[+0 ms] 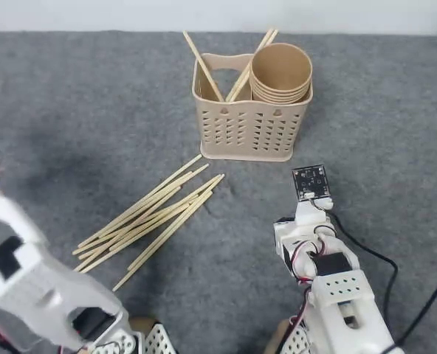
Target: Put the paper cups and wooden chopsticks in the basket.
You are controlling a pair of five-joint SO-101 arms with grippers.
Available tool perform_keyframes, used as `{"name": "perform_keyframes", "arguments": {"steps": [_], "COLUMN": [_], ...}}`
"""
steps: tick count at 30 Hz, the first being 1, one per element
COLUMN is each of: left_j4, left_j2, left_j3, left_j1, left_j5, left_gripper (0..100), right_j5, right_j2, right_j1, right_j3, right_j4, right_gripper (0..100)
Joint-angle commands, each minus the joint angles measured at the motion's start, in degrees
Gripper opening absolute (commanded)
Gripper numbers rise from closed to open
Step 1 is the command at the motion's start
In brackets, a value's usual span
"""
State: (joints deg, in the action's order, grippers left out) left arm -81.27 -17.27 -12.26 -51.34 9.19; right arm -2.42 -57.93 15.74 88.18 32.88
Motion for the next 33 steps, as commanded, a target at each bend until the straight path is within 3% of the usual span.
{"name": "perform_keyframes", "arguments": {"steps": [1,6,14,22,33], "left_j4": [-6.0,-6.1,9.3,28.0,49.1], "left_j2": [9.2,15.6,31.6,46.4,56.5], "left_j3": [-1.3,6.7,28.4,38.7,39.7], "left_j1": [1.4,2.3,4.8,17.7,36.0], "left_j5": [-1.1,-3.9,-4.0,3.3,12.4], "left_gripper": [1,1,1,1,1], "right_j5": [0.9,0.9,0.9,0.9,1.0], "right_j2": [-1.5,-1.5,-1.5,-1.5,-1.5], "right_j1": [-0.7,-0.7,-0.7,-0.7,-0.7], "right_j3": [-0.4,-0.4,-0.4,-0.4,-0.4], "right_j4": [-1.4,-1.3,-1.3,-1.3,-1.3], "right_gripper": [2.1,2.1,2.1,2.1,2.1]}}
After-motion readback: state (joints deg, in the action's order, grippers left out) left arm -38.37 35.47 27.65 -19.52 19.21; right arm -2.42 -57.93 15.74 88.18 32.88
